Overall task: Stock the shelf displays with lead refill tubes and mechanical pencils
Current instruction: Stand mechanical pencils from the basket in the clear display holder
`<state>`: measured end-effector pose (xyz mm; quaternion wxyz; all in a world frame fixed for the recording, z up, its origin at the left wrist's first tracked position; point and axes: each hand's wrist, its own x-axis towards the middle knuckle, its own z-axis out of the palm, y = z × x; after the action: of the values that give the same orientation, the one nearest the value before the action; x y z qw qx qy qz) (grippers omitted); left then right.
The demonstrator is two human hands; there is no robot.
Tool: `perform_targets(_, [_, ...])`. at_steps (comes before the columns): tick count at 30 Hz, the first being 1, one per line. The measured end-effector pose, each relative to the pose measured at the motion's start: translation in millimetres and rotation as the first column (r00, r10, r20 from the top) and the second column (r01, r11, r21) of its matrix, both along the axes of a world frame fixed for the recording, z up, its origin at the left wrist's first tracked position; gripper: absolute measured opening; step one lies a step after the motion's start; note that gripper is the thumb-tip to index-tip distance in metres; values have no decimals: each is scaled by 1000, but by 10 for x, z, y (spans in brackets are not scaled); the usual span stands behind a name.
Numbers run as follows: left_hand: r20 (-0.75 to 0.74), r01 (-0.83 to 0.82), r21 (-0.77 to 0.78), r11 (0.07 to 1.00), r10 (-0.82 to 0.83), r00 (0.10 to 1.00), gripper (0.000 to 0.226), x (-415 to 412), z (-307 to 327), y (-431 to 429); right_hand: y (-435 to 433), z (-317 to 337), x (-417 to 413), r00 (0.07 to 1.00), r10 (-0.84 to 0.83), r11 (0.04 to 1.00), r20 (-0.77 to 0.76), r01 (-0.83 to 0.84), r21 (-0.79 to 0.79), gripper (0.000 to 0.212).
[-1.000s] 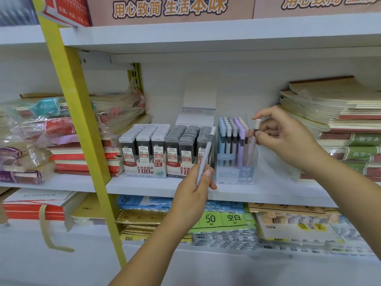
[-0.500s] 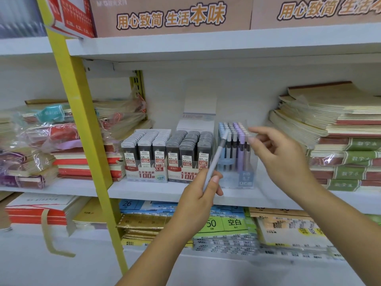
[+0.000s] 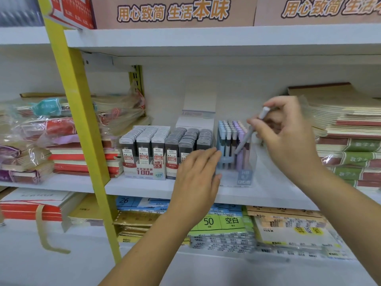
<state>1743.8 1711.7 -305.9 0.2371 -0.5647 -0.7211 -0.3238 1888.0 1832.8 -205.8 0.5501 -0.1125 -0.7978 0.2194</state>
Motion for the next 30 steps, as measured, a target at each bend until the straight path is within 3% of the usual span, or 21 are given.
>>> perform_targets(3, [-26,-12,-84,996,10,1000,51,-34,-54,43,-14,-96,-106,993,-67,996,102,60,70,29])
perform_targets(8, [-27,-10,-88,996,8,1000,51,-91,-125,42,38,-218,-232,983,-32,998,181,41,-44,26])
perform_targets(14, [-19,12,-87,996,-14,1000,52,-112,-129,44,76,-186,-291,970,-31,997,239,46,-58,29])
perform_targets(16, [-17,16,-84,996,-17,1000,52,-113,-141,49,94,-199,-318,958,-80,996,275,84,-1,31])
perform_targets(18, [-19,18,-81,997,-19,1000,52,-117,-146,54,85,-241,-346,942,-202,970,267,154,191,31])
perform_targets(21, [-23,17,-73,997,-19,1000,51,-130,-130,46,126,-320,-391,876,-447,835,184,334,438,35])
perform_targets(23, [-15,25,-63,998,-26,1000,51,-138,-105,34,155,-382,-418,842,-500,818,201,383,429,37])
perform_targets(28, [-70,-14,83,996,20,997,45,-283,91,-36,188,-359,-446,876,-366,914,313,274,299,50])
perform_targets(30, [-110,-73,64,995,80,991,49,-431,225,-53,209,-297,-457,814,-397,901,425,259,347,58])
